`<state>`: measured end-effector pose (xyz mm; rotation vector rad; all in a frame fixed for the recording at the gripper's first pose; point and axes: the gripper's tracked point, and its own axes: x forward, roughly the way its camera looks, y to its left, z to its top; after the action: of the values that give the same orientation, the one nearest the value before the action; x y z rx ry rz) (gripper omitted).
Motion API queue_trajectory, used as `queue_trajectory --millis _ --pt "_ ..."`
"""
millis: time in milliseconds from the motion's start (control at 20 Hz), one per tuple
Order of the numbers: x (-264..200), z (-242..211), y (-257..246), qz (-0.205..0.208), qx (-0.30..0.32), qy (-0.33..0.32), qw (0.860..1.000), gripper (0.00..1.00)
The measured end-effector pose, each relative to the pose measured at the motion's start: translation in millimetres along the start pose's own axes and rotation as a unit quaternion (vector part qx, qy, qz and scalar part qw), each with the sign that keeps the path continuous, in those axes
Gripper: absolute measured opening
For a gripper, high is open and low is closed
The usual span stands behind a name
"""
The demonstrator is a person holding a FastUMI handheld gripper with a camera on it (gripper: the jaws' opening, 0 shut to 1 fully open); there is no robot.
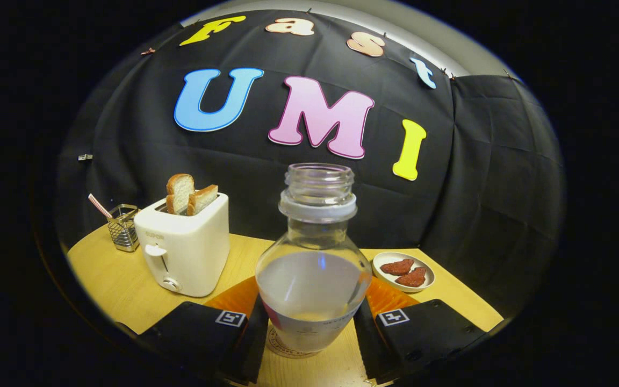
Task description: Take the bottle from table, then pour the juice into the cup, finally place the bottle on the coaster
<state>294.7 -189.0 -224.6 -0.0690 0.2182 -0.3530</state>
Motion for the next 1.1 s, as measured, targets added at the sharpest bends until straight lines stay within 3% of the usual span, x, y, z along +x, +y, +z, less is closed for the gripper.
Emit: queue_trajectory --millis 300,650,950,1100 --pt "28 -28 21 0.016 0.000 0.028 0.999 0.75" --pt "29 -46 5 -0.013 0.062 0.039 0.997 0.76" --pt "27 -57 10 -0.005 0.064 0.050 0.997 0.79" --pt "20 -53 10 0.000 0.056 0.042 0.998 1.00"
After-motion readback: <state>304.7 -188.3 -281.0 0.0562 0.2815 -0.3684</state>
